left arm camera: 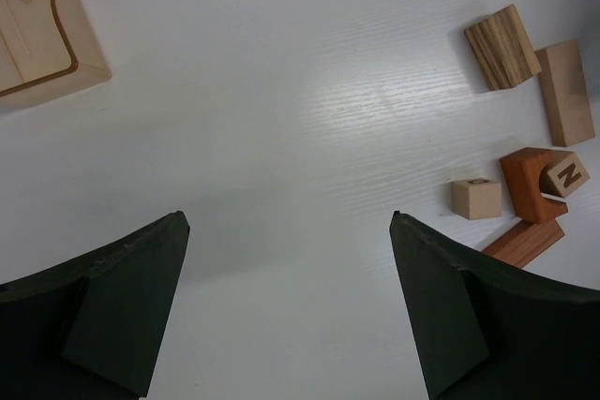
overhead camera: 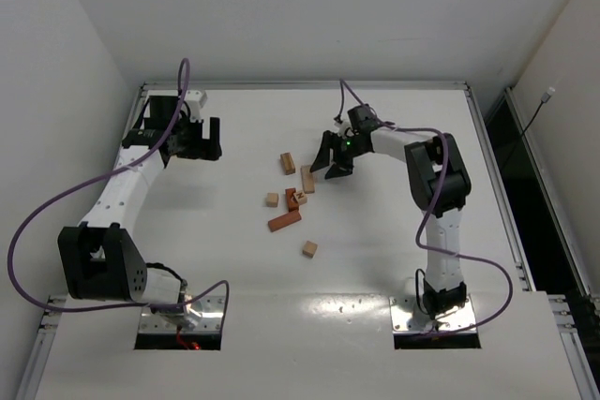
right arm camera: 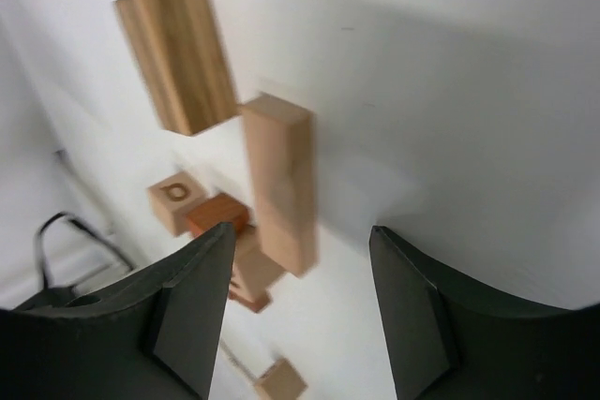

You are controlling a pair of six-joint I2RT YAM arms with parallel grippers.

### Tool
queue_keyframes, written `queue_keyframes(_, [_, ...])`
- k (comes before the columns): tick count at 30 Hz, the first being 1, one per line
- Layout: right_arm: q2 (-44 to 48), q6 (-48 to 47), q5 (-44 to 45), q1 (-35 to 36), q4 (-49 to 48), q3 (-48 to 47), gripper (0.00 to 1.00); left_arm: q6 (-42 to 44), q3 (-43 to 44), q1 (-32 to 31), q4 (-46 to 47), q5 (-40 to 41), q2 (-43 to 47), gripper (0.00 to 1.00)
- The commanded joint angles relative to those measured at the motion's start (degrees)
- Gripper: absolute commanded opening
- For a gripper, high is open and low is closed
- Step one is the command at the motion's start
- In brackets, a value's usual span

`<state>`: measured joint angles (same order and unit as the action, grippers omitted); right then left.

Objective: Build the wood block tower

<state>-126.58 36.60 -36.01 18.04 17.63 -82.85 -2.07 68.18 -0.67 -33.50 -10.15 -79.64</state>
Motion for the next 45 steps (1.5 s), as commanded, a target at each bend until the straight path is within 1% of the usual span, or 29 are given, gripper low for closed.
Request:
queue_keyframes(1, [3.97,-5.22,11.83,-1.43,4.95,1.81,0.57,-0.66,0.9,0.14,1.86,-1.1,0.18,0.87])
queue_keyframes(4, [6.95,-9.16,13.95,-1.43,6.19,3.3,0.55,-1.27,0.9,0.14,2.38,0.3,1.49,0.87])
queue_keyframes(5, [9.92,-10.83,13.95,-0.91,6.19,4.0,0.55,-1.27,0.12,0.14,2.9,0.31,1.5,0.87])
queue_keyframes(6, [11.78,-14.76,12.12,-0.9,5.49,6.1,0.55,-1.27,0.11,0.14,2.91,0.83,2.28,0.87])
queue_keyframes(7, [14.06,-17.85,10.54,0.92,3.14,7.6,0.55,-1.27,-1.2,-0.38,3.61,0.84,3.34,0.87])
queue_keyframes(8, [19.13,-21.18,8.69,1.81,1.46,9.35,0.55,-1.27,-1.21,-0.39,3.61,0.84,3.87,0.87])
queue_keyframes(9, [21.7,-27.66,6.24,2.86,0.14,12.94,0.55,-1.27,-2.08,-0.91,3.61,1.45,3.87,0.87])
queue_keyframes(10, [23.82,-30.94,5.26,5.22,-0.57,14.11,0.55,-1.27,-2.87,-0.92,3.61,1.45,4.57,0.87])
queue_keyframes(11, [26.45,-37.76,5.25,8.03,0.64,14.64,0.55,-1.27,-2.88,-0.92,3.61,1.45,5.19,0.87])
queue_keyframes(12, [27.17,-41.57,4.03,9.37,3.52,14.65,0.55,-1.27,-3.4,-0.92,3.61,1.45,5.19,0.87])
queue_keyframes(15, [29.28,-50.02,3.23,12.62,5.66,15.17,0.54,-1.27,-3.41,-0.92,3.61,1.45,5.19,0.87])
queue_keyframes(16, [30.33,-55.09,3.23,14.72,6.27,15.17,0.54,-1.27,-3.41,-0.92,3.61,1.45,5.19,0.87])
queue_keyframes(18, [30.87,-60.3,3.93,16.75,7.94,15.7,0.54,-1.27,-3.41,-0.92,3.61,0.93,5.19,0.87])
queue_keyframes(19, [30.87,-65.64,4.63,19.11,8.91,15.7,0.54,-1.27,-3.41,-0.92,3.61,0.92,5.19,0.87])
queue_keyframes(22, [30.87,-72.25,8.04,22.46,9.53,15.0,0.54,-0.75,-3.41,-0.92,3.61,0.92,5.19,0.87])
queue_keyframes(24, [29.56,-75.26,8.93,23.96,9.53,14.48,0.54,-0.75,-3.41,-0.92,3.09,1.53,5.19,0.88])
queue_keyframes(28, [25.78,-82.72,9.73,26.6,9.01,12.63,0.58,-1.27,-3.93,-0.92,3.09,5.75,5.19,0.99])
queue_keyframes(35, [17.44,-87.39,6.83,29.85,10.06,8.49,0.59,-1.8,-3.93,-0.92,2.04,8.04,5.19,0.99])
queue_keyframes(45, [10.58,-87.93,6.83,31.7,10.59,4.63,0.57,-0.66,-4.46,0.14,2.03,8.04,5.19,0.99])
